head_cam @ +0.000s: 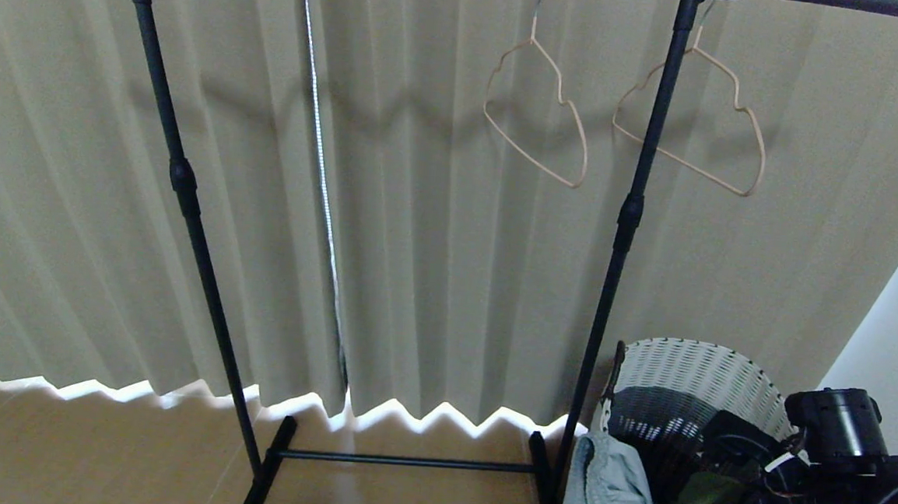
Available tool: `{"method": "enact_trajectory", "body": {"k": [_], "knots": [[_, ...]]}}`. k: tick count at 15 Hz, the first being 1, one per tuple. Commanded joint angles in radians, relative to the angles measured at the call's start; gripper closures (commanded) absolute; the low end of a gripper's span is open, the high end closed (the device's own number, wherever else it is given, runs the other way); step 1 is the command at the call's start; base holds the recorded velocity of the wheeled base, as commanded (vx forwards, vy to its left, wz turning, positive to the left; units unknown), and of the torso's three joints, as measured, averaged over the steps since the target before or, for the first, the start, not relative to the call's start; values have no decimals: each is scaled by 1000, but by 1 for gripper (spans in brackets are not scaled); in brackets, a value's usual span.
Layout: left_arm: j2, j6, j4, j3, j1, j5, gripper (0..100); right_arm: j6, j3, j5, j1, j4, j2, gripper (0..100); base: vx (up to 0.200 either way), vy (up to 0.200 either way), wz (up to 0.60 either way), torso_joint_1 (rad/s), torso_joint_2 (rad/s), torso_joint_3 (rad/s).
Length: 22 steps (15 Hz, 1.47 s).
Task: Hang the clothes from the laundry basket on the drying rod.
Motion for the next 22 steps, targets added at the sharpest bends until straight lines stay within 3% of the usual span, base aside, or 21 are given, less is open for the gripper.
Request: {"method": "enact_trajectory", "body": {"k": [1, 4, 5, 6, 7, 8, 12, 16, 18, 22], "knots": [[0, 0, 0, 0, 1, 0, 0, 3, 24, 6, 0, -1, -45, 100, 0, 0, 0, 0, 0, 0], [0, 0, 0, 0, 1, 0, 0, 30, 87, 31, 1, -95, -100, 100, 0, 0, 0, 0, 0, 0], [0, 0, 0, 0, -1, 0, 0, 79, 153, 86, 1, -266, -143, 100, 0, 0, 0, 0, 0, 0], [0, 0, 0, 0, -1, 0, 0, 84, 161, 88, 1, -283, -149, 100, 0, 0, 0, 0, 0, 0], [0, 0, 0, 0, 1, 0, 0, 90, 208, 89, 1, -417, -192, 100, 0, 0, 0, 0, 0, 0], [0, 0, 0, 0, 1, 0, 0, 92, 216, 92, 0, -455, -239, 100, 0, 0, 0, 0, 0, 0], [0, 0, 0, 0, 1, 0, 0, 93, 118, 95, 1, -437, -465, 100, 0, 0, 0, 0, 0, 0], [0, 9, 0, 0, -1, -7, 0, 165, 16, 95, 0, -371, -597, 100, 0, 0, 0, 0, 0, 0], [0, 15, 0, 0, -1, -6, 0, 176, 21, 95, 0, -285, -640, 100, 0, 0, 0, 0, 0, 0], [0, 17, 1, 0, -1, -6, 0, 176, 35, 94, 1, -259, -667, 100, -150, 0, 0, 9, 2, 2]]}}
